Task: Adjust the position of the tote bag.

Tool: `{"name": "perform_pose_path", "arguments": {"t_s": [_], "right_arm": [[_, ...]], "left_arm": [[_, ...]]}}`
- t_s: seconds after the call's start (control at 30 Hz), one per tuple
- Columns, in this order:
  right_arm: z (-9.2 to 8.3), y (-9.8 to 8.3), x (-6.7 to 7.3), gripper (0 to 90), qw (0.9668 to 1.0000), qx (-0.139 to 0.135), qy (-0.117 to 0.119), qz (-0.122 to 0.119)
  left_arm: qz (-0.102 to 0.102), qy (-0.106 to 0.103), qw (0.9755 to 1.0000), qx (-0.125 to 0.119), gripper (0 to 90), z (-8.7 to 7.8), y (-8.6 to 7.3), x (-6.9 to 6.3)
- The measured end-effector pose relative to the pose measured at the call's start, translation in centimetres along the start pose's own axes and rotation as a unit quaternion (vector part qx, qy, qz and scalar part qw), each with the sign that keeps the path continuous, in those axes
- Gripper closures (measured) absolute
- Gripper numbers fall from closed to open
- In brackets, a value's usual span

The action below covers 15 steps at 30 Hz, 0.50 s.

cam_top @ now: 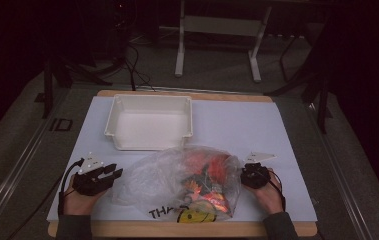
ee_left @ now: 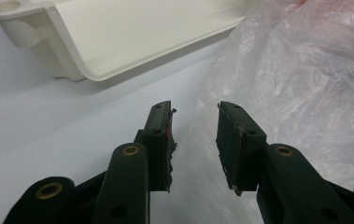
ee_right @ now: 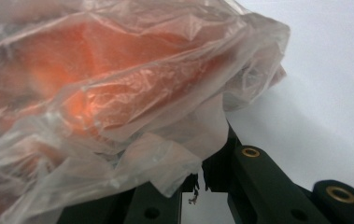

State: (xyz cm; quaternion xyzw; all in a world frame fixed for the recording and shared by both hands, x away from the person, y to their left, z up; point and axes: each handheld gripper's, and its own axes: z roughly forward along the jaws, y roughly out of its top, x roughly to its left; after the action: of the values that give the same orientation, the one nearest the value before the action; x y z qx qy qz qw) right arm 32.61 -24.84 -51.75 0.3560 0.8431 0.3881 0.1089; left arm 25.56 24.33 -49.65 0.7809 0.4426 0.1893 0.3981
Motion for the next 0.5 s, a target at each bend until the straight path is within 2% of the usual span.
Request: {"name": "perform_pose_path", "arguments": {"t_s": [0.1, 0.17, 0.2, 0.23, 0.27, 0.3, 0.4, 0.47, 0.5], "right_arm": [[0.4, 0.3, -0.4, 85.6, 1.0000, -0.002, -0.004, -0.001], [0.7, 0.3, -0.7, 85.5, 0.9999, 0.004, -0.010, 0.008], [0.6, 0.3, -0.8, 85.0, 0.9999, 0.006, -0.013, 0.007], [0.5, 0.2, -0.9, 84.6, 0.9998, 0.007, -0.016, 0.006], [0.3, 0.2, -0.9, 84.3, 0.9998, 0.005, -0.019, 0.005], [0.1, 0.2, -0.9, 84.0, 0.9997, 0.003, -0.022, 0.006], [-0.6, 0.1, -0.9, 82.3, 0.9995, 0.003, -0.032, -0.001], [-1.0, 0.1, -1.0, 81.1, 0.9993, 0.004, -0.037, -0.006], [-1.2, 0.1, -1.0, 80.5, 0.9991, 0.003, -0.041, -0.008]], "left_arm": [[-0.002, -0.009, 0.9999, 0.008, 63.2, 0.1, 0.0, -0.2], [-0.002, -0.016, 0.9998, 0.008, 62.6, 0.1, 0.0, -0.3], [0.008, -0.030, 0.9995, 0.010, 62.4, 0.1, 0.1, -0.7], [0.008, -0.030, 0.9995, 0.010, 62.3, 0.1, 0.1, -0.7], [0.020, -0.040, 0.9989, 0.016, 62.1, 0.2, 0.3, -1.2], [0.020, -0.040, 0.9989, 0.016, 62.0, 0.2, 0.3, -1.2], [0.043, -0.062, 0.9965, 0.035, 60.7, 0.7, 0.6, -2.2], [0.048, -0.070, 0.9949, 0.054, 58.0, 1.3, 0.6, -2.5], [0.048, -0.070, 0.9949, 0.054, 56.2, 1.3, 0.6, -2.5]]}}
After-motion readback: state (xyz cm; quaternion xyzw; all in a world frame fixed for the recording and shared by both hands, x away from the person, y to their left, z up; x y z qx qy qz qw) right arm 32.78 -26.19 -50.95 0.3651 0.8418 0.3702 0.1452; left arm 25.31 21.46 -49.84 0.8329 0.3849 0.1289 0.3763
